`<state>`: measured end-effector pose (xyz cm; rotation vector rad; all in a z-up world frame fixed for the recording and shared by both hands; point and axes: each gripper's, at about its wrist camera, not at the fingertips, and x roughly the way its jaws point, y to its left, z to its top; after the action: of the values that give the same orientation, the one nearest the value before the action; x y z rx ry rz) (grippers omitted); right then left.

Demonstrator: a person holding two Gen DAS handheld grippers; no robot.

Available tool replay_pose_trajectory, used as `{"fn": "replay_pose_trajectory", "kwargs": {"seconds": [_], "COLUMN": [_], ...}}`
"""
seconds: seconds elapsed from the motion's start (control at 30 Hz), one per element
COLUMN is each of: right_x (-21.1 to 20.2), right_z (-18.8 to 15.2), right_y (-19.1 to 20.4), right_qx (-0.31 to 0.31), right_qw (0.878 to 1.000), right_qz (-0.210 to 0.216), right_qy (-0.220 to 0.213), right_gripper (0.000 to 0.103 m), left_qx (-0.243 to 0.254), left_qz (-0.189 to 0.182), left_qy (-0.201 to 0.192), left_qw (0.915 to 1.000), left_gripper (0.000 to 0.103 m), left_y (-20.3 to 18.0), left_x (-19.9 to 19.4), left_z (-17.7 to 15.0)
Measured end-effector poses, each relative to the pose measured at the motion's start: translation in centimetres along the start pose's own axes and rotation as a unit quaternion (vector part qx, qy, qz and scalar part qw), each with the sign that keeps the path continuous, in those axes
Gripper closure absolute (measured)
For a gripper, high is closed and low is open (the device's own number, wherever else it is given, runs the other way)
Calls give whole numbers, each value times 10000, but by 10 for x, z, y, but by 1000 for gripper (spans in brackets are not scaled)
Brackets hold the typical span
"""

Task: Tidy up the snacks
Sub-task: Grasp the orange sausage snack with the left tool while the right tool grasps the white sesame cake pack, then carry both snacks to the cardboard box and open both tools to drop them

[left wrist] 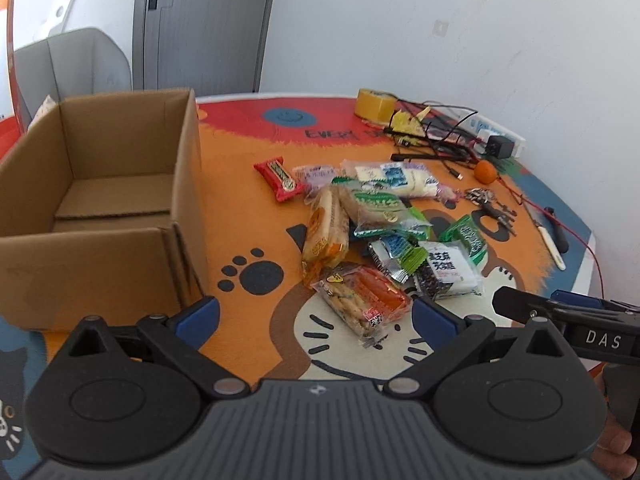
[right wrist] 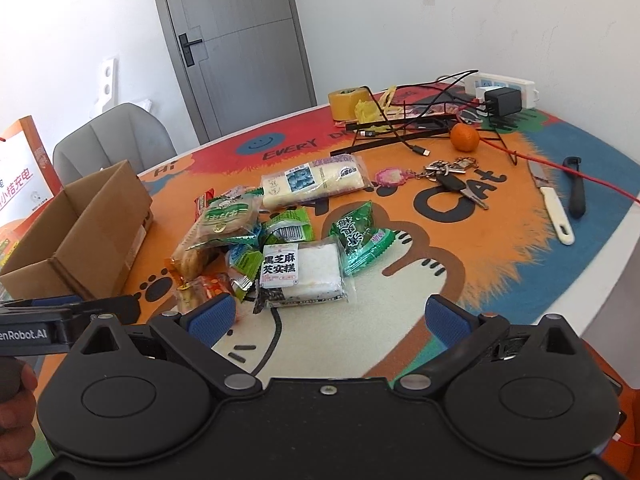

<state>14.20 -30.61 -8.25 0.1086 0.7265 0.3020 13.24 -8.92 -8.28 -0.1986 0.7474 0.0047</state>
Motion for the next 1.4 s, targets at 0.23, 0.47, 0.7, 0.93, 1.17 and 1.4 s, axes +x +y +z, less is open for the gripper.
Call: {"fn": "replay_pose_trajectory", "kwargs": {"seconds": [0.23,0.47,0.7,0.93,1.17,1.4], "right_x": [21,37,52,68,69,54], "right_z": [0,5,7,3,-5,-7], "right_y": [-3,-1,9,20,29,26], "right_qx": [112,45,-50,-124,-383,-178], "right_qw": [9998,9997,9998,9999,9991,9996], "right_qz": [128,210,170,34,-182,147], "right_qy": [87,142,107,71,-92,-181], "right_gripper": [0,0,0,1,33,46], "left_qx": [-19,-100,-117,94,102,14], "left_qz": [151,96,112,208,121,48], "left_qy": [40,155,156,91,94,-24], "left_qw": [9999,9998,9997,9997,9998,10000], "left_gripper": [4,23,46,66,85,85], "left_y": [-3,-1,-2,-4,-2,0], "left_x": [21,38,49,49,47,33], "left_z": [1,2,2,0,-2,-3]}}
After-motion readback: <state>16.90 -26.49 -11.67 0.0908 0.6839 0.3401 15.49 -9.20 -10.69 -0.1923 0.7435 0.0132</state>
